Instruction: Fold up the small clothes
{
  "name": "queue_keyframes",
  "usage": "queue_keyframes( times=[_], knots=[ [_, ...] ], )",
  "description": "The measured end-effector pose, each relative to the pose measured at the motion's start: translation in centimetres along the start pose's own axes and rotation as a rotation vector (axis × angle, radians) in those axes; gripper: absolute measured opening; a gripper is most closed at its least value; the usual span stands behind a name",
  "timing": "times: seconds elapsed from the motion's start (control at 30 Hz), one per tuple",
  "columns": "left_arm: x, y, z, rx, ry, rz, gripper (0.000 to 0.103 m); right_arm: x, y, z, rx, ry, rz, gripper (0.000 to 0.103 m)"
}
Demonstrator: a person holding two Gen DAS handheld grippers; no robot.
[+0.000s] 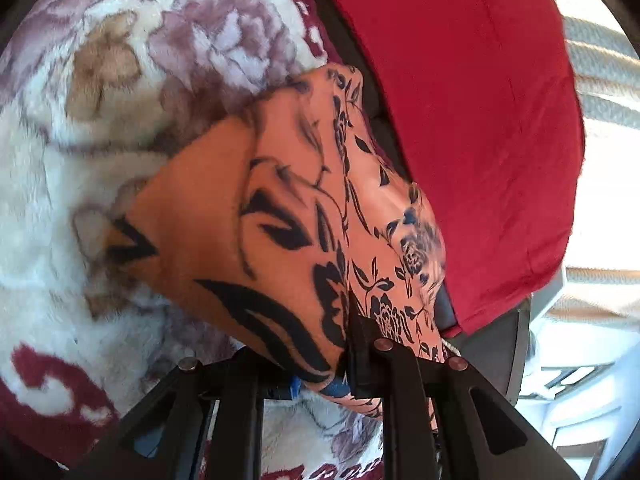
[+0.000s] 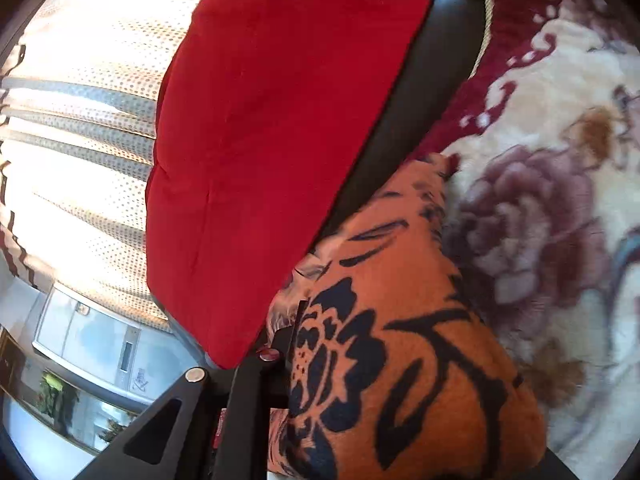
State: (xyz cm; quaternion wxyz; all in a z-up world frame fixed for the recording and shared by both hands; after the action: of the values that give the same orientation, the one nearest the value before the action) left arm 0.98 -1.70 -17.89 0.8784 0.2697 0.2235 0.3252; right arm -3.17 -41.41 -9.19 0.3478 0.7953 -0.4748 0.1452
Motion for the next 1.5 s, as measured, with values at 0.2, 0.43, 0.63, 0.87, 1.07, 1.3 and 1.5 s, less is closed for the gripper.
queue_keyframes(
  times=[0.2, 0.43, 0.63, 0.87, 1.07, 1.3, 1.5],
  knots=[
    [-4.7, 0.4, 3.0, -0.004, -0.151, -0.019, 0.018, 0.5, 6.3, 1.2, -0.010, 0.051, 0.070, 0.016],
    [-6.3, 0.0, -3.2, 0.160, -0.191, -0.047, 0.021, -4.4, 8.0, 6.6, -0.085, -0.010, -0.179, 0.023],
    [-6.2, 3.6, -1.6, 0.174, -0.262, -0.028, 0.022, -3.6, 14.2, 8.6, -0.172, -0.044, -0.140, 0.058],
    [-8.8, 11.5, 5.1, 0.207, -0.635, 0.273, 0.034, -1.1, 21.1, 5.3, -0.238, 0.133, 0.066, 0.063],
    [-10.3, 11.9, 8.3, 0.235, -0.832, 0.395, 0.075, -1.7, 15.7, 0.5, -0.113, 0.214, -0.027, 0.063],
    [-7.6, 3.5, 2.8, 0.495, -0.760, 0.279, 0.075, -2.9, 7.8, 1.2, -0.147, 0.233, -0.175, 0.063],
    [-5.8, 2.6, 0.0, 0.561, -0.764, 0.273, 0.075, -3.5, 6.6, 4.0, -0.187, 0.211, -0.237, 0.050]
  ],
)
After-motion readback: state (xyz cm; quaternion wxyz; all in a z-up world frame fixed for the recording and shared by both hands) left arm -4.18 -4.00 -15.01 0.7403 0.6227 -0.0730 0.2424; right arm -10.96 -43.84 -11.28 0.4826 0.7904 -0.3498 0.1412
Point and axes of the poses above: each gripper's, at about its wrist camera, not at the fingertips, and y roughly against the way its jaws point, z to its right, x to its top, the point moved 4 cm from there along -y, roughly the way its jaws point, and after that the axes turned 15 degrees about y, right-handed, at the moved point
